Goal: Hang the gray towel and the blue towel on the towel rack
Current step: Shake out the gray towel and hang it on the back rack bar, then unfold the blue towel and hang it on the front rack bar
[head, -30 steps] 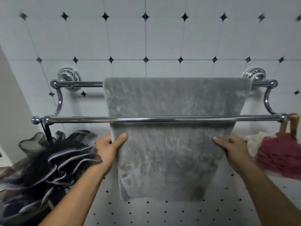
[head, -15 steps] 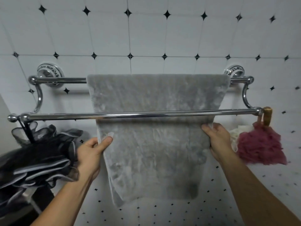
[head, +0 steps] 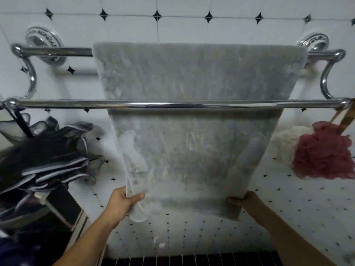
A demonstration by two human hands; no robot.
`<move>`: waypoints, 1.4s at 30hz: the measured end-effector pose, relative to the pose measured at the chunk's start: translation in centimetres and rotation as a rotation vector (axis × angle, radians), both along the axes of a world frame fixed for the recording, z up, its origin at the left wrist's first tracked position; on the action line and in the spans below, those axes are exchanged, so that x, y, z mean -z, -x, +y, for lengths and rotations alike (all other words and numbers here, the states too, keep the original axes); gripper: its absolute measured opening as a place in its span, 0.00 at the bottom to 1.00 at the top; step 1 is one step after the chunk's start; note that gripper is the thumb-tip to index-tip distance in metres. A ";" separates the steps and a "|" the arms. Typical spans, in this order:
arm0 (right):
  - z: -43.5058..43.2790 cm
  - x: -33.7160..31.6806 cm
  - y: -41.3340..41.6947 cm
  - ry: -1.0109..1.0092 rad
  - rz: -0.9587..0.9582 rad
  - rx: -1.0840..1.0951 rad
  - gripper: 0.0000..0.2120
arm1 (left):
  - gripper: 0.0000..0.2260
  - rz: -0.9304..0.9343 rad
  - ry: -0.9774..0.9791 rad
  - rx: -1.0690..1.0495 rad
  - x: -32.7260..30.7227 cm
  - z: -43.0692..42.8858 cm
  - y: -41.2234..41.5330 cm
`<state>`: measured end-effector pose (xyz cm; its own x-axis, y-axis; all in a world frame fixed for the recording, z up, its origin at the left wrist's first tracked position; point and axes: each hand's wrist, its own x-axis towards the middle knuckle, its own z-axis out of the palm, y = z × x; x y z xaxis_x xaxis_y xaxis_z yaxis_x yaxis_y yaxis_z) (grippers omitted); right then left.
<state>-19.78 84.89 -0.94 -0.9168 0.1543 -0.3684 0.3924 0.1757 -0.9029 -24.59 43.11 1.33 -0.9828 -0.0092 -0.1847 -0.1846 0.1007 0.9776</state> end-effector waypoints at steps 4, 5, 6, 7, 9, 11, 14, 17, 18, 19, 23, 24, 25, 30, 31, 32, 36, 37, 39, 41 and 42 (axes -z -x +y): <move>0.5 1.4 -0.2 0.011 0.022 0.040 0.24 | 0.06 -0.028 -0.068 -0.083 1.0 -0.3 0.4; 0.3 1.5 0.0 -0.005 0.024 0.061 0.23 | 0.06 -0.029 -0.069 -0.099 1.2 -0.1 0.5; 0.2 1.5 0.3 -0.033 0.034 0.083 0.20 | 0.06 -0.026 -0.059 -0.110 1.3 0.0 0.6; 0.1 1.3 0.6 -0.073 0.046 0.100 0.15 | 0.07 -0.021 -0.044 -0.120 1.4 0.1 0.7; 0.3 1.3 1.1 -0.155 0.068 0.111 0.08 | 0.07 -0.009 -0.018 -0.137 1.5 0.2 0.9; 0.3 1.9 1.2 -0.170 0.067 0.133 0.11 | 0.07 0.000 -0.005 -0.136 1.5 0.2 0.8; -0.7 3.7 0.3 -0.140 -0.008 0.175 0.14 | 0.08 -0.018 0.087 -0.098 2.1 -0.3 -0.7; -2.7 6.4 -1.4 -0.155 -0.175 0.152 0.15 | 0.13 -0.087 0.141 -0.091 3.1 -2.0 -3.5; -3.8 7.0 -1.9 -0.196 -0.232 0.095 0.12 | 0.14 -0.116 0.156 -0.090 3.3 -2.8 -4.5; -5.0 7.4 -2.4 -0.241 -0.271 0.015 0.11 | 0.15 -0.145 0.172 -0.087 3.4 -3.6 -5.5; -12.6 6.7 -3.3 -0.357 -0.269 -0.335 0.16 | 0.11 -0.165 0.248 -0.082 3.2 -8.4 -9.3; -14.7 6.3 -3.4 -0.354 -0.254 -0.401 0.18 | 0.10 -0.158 0.279 -0.074 2.9 -9.8 -10.3; -16.9 5.7 -3.6 -0.344 -0.245 -0.450 0.17 | 0.09 -0.154 0.304 -0.072 2.6 -11.4 -11.3; -29.8 2.5 -4.6 -0.289 -0.129 -0.639 0.08 | 0.06 -0.079 0.389 -0.140 1.3 -20.9 -17.3; -31.8 2.1 -4.8 -0.274 -0.110 -0.653 0.07 | 0.06 -0.067 0.387 -0.150 1.2 -22.5 -18.1; -34.9 1.8 -5.3 -0.267 -0.095 -0.683 0.06 | 0.06 -0.057 0.391 -0.178 1.3 -25.1 -19.6; -46.8 2.2 -8.0 -0.316 -0.067 -0.796 0.05 | 0.09 -0.059 0.440 -0.277 2.9 -35.6 -25.6; -49.6 2.6 -8.7 -0.334 -0.063 -0.819 0.04 | 0.10 -0.058 0.472 -0.298 3.3 -38.0 -27.0; -54.7 3.5 -9.7 -0.395 -0.050 -0.844 0.02 | 0.13 -0.049 0.558 -0.316 4.4 -42.1 -28.9; -58.9 4.4 -10.3 -0.445 -0.050 -0.799 0.10 | 0.14 -0.052 0.625 -0.314 5.7 -45.2 -30.0; -60.7 4.7 -10.6 -0.471 -0.048 -0.783 0.14 | 0.13 -0.069 0.650 -0.310 6.2 -46.6 -30.4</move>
